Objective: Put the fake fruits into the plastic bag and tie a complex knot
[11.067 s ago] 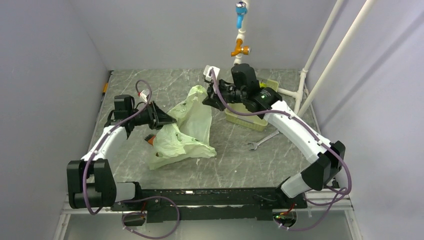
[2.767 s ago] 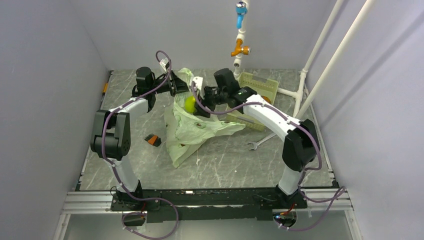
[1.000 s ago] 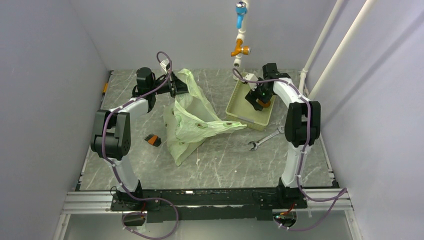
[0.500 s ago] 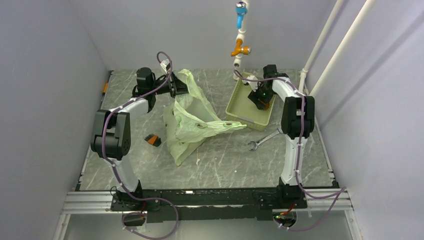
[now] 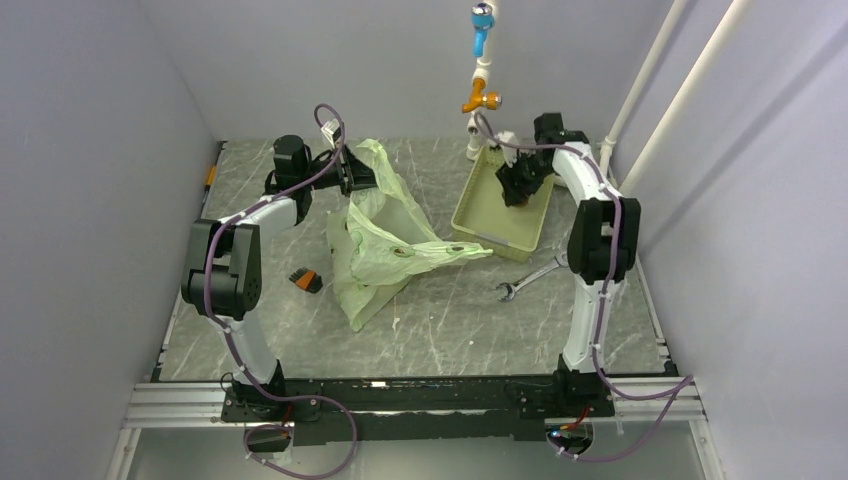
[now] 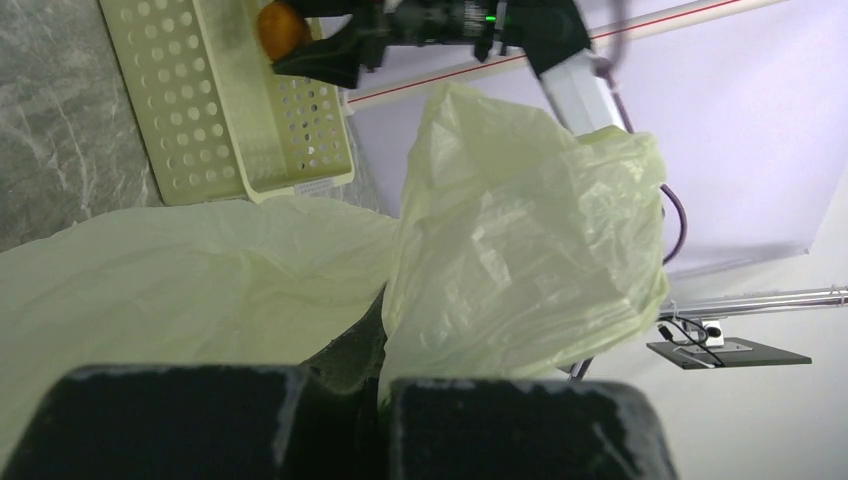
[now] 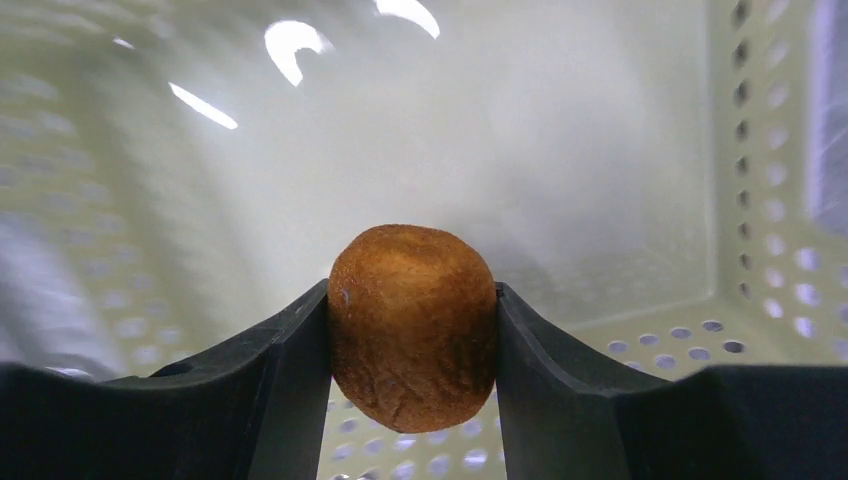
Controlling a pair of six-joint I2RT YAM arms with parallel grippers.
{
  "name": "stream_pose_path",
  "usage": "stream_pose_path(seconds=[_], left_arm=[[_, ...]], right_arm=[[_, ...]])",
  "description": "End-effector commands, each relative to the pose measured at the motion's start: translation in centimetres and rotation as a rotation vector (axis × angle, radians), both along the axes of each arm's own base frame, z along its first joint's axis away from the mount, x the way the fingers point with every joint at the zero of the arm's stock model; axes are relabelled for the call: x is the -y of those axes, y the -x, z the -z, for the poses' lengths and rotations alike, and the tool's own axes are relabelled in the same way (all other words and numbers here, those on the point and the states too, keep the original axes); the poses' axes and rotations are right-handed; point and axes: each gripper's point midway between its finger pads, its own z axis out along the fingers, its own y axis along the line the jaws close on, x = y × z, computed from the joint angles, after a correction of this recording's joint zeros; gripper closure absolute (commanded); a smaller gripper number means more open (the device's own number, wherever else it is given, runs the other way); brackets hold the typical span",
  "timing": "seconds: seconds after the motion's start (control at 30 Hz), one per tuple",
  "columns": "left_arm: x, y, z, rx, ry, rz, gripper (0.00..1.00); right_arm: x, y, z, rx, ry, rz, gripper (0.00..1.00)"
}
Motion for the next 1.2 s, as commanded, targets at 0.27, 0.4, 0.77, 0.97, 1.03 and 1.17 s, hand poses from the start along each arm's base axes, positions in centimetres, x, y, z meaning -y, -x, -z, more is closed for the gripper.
stream_pose_path(seconds=[0.27,0.4,0.77,0.97,1.03,1.17], left_arm=[[0.1,0.1,-1.4,0.075,0.008,0.040,1.00],[0.1,0.1,-1.5,0.078,0.011,0.045,1.00],[0.1,-0.2,-1.7,0.085,0.020,0.037,1.00],[-0.3,-0.2,-1.4,0.070,0.026,0.026,1.00],[-0.5,-0.4,-1.3,0.067,0.027,0.021,1.00],[-0.8,-0.6,-1.3,0.071,0.030,0.016,1.00]], right_arm=[[-23.1,10.8,-28.3,0.429,-0.677,-0.451,0.78],[-28.2,12.2,-25.4,0.383,-0.664,-0.549,0.79],[-31.9,14.0,-16.0,0.242,-0.507,-0.629,0.50],[-31.3,14.9,-20.7,0.257,-0.550,-0.574,0.01],[-30.3,15.4,-23.1,0.302,-0.568,-0.565,0.00],[-27.5,16.3,-24.8,0.302,-0.556,-0.509,0.00]])
